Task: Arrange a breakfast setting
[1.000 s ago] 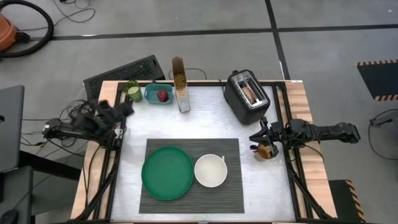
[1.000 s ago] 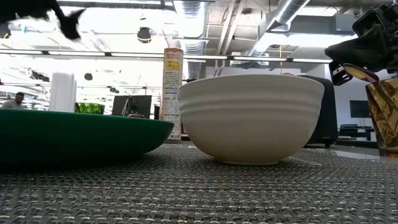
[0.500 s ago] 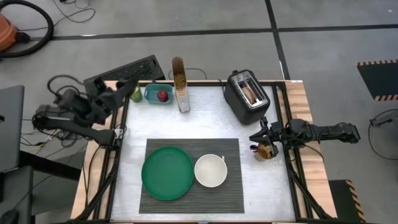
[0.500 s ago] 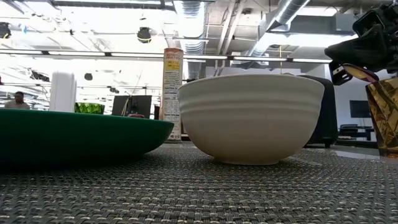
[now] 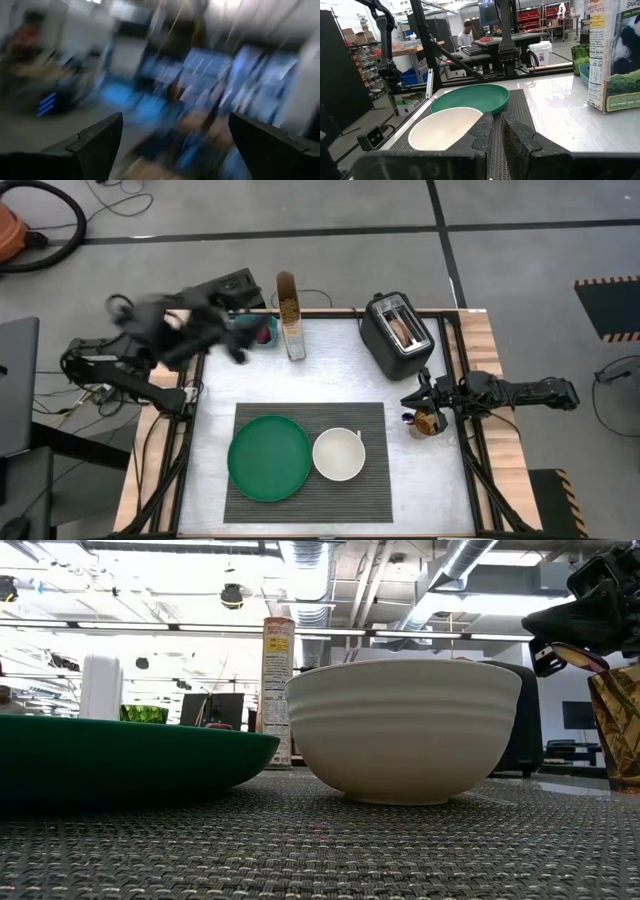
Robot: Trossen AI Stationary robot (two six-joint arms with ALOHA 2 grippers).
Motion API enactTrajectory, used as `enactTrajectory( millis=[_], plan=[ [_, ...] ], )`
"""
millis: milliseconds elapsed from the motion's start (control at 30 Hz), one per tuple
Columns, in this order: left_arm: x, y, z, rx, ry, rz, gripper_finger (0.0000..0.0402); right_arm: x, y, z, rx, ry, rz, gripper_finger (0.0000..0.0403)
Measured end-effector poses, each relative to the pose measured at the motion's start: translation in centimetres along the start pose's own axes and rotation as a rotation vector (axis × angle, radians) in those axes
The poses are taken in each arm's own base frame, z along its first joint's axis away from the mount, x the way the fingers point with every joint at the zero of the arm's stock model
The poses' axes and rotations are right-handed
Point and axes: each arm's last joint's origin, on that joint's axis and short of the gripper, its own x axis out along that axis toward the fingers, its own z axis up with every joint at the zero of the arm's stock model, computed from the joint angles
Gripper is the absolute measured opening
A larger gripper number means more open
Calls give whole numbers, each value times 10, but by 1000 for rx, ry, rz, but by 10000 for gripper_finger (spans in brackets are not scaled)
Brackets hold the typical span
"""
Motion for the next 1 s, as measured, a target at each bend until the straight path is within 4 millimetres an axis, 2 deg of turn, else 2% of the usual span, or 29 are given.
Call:
enactTrajectory(
  millis=[133,300,500,667,833,1000],
  plan=[
    [8,0,-40,136,276,313,350,0,0,0,0,0,0,68],
    [11,-2,-102,35,463,531,350,0,0,0,1,0,0,68],
    [20,-23,-176,108,641,622,350,0,0,0,22,0,1,68],
    [30,-41,-230,185,714,658,350,0,0,0,269,1,3,68],
    [38,-47,-273,240,747,700,350,0,0,0,567,0,3,68],
    [50,-51,-307,222,673,739,350,0,0,0,630,0,3,68]
  ],
)
